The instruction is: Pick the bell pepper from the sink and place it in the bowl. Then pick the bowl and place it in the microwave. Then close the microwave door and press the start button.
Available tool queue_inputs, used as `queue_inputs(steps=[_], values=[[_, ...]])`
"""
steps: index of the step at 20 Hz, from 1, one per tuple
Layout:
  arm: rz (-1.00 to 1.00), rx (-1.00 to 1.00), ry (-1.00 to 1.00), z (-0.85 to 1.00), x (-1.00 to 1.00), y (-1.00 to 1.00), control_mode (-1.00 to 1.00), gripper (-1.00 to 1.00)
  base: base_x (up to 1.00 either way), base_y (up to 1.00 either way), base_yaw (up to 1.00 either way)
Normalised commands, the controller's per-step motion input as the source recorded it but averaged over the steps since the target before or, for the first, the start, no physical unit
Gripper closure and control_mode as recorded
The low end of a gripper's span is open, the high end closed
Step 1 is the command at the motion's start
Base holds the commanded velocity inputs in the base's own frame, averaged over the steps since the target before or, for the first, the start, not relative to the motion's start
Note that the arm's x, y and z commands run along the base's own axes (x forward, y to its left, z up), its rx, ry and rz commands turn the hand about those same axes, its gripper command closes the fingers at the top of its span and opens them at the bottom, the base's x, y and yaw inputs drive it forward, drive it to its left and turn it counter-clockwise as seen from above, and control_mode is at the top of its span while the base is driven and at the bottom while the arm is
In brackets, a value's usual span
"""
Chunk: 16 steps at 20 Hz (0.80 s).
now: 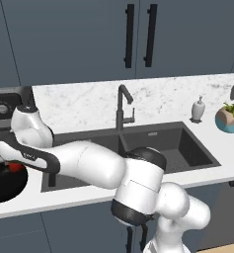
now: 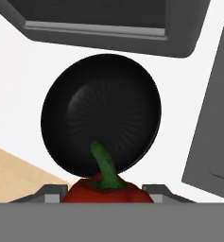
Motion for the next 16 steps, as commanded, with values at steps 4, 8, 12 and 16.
queue_inputs(steps=[4,8,12,16], values=[[0.00,0.00,0.00,-0.35,0.09,0.01,-1.00,1.00,0.00,0.00,0.00],[0.00,0.00,0.00,-0.43,0.01,0.02,-1.00,1.00,0.00,0.00,0.00],[0.00,0.00,0.00,-0.50,0.00,0.05,-1.00,1.00,0.00,0.00,0.00],[0.00,0.00,0.00,-0.49,0.06,0.07,-1.00,1.00,0.00,0.00,0.00]])
